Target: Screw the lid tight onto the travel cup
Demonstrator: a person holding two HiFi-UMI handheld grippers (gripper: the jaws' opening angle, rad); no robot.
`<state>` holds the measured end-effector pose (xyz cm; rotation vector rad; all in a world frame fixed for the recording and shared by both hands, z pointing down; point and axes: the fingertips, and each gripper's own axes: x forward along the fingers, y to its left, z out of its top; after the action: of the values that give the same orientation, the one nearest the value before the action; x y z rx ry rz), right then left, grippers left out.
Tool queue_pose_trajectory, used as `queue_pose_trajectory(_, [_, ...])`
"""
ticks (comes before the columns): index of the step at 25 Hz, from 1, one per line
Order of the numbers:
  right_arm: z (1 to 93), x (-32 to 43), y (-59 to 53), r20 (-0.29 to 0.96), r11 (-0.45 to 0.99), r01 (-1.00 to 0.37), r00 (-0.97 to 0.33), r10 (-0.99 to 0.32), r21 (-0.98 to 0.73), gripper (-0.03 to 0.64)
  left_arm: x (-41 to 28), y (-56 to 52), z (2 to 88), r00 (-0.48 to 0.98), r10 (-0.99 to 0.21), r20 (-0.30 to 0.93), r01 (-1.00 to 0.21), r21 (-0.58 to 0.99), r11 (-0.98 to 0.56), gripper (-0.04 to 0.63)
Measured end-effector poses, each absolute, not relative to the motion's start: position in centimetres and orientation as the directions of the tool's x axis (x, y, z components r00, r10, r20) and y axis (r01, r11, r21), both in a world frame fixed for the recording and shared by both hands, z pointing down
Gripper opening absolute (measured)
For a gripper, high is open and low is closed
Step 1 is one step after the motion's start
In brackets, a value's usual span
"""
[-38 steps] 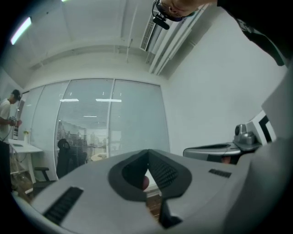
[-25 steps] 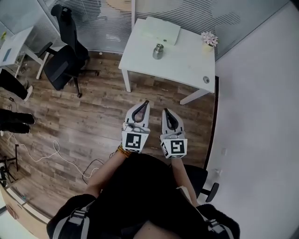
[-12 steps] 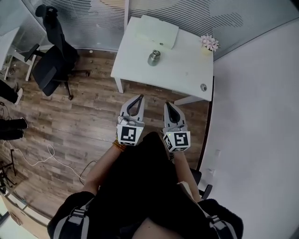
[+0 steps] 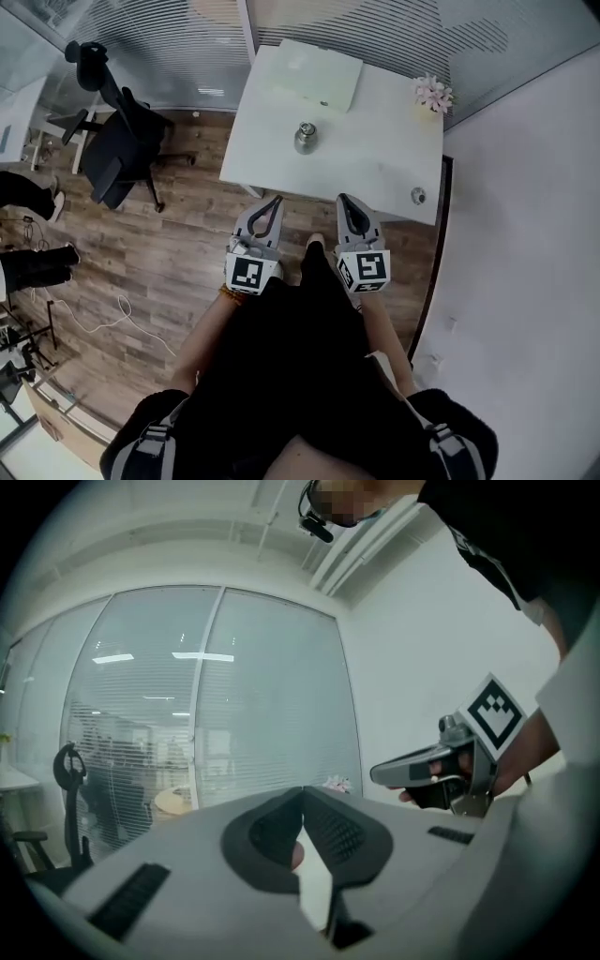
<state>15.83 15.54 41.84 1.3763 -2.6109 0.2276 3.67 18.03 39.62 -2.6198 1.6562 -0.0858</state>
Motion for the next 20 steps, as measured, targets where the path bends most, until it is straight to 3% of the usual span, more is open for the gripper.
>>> queue_pose_trajectory(15, [44.2,18.3,1.3,0.285,0.712,-0.7,-0.694,-0.661,-0.054,0.0,3.1,7.6,41.9,0.287,-0.95,0.124,-0.956,-0.028,-0.293,0.011])
queue_pose_trajectory(20, [46.1,15.5,0.3,0.361,0.748,-0.663,-0.697,-0.619,0.002,0.0,1.7,5.1,44.9,0.369,-0.912,0.181,-0.924,-0.033,-0.38,0.012])
